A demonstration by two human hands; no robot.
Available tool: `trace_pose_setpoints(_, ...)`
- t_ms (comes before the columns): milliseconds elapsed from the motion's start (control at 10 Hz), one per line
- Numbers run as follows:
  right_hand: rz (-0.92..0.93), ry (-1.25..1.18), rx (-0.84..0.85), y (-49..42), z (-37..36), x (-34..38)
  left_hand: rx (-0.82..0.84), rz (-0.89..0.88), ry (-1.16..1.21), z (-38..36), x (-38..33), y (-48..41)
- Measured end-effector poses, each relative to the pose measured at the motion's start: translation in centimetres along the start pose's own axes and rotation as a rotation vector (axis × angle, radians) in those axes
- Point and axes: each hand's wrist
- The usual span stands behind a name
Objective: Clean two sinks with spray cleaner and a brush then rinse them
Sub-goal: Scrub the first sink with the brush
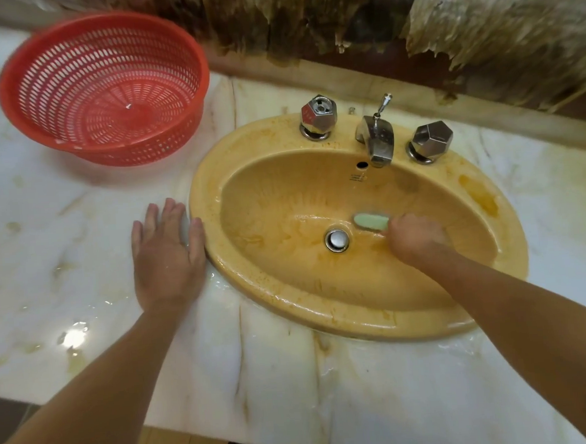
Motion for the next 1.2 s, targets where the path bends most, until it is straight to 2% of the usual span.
trace_pose_setpoints(200,-0.027,-0.024,-0.032,1.0,0.2,-1.3,-0.008,-0.003,0.001,0.0,-0.1,0.1)
trace_pose_setpoints(300,-0.073,-0.058,0.048,1.3,0.5,-1.5,-0.003,-0.014,-0.003,0.0,0.0,0.0)
trace_pose_setpoints(400,-0.111,-0.105,0.003,1.5,0.7,-1.6,-0.007,-0.013,-0.005,0.0,0.0,0.1)
trace_pose_setpoints(500,-0.143,-0.178,0.09,2.0,0.5,-1.5,-0.001,-0.017,-0.002,0.0,0.0,0.0)
trace_pose_setpoints(600,-0.154,-0.142,-0.007,2.5,0.4,-1.9,-0.001,-0.014,-0.004,0.0,0.0,0.1)
trace_pose_setpoints(700,-0.12,-0.065,0.06,3.0,0.4,-1.9,0.002,-0.018,-0.007,0.0,0.1,0.0)
trace_pose_setpoints(800,-0.11,-0.051,-0.07,3.1,1.0,-3.0,0.002,-0.022,-0.013,-0.1,0.1,0.0)
trace_pose_setpoints(900,-0.065,0.028,0.044,3.4,1.2,-2.7,-0.001,-0.021,-0.001,-0.1,0.2,-0.1)
trace_pose_setpoints(1000,-0.085,-0.014,0.092,3.1,1.5,-2.3,0.004,-0.018,0.011,-0.1,0.2,-0.1)
trace_pose_setpoints(1100,-0.106,-0.103,0.098,3.3,1.9,-2.5,0.012,-0.016,0.01,0.1,0.2,0.0)
trace_pose_setpoints(1200,-0.043,-0.249,0.225,3.8,1.3,-2.2,0.042,-0.021,-0.008,0.2,0.1,0.1)
Point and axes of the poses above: each hand's wrist, its own y-axis away from the middle knuckle, its own z-axis out of the back of the hand, x = y × z, and after that the axes turned 13 degrees about z, right-handed
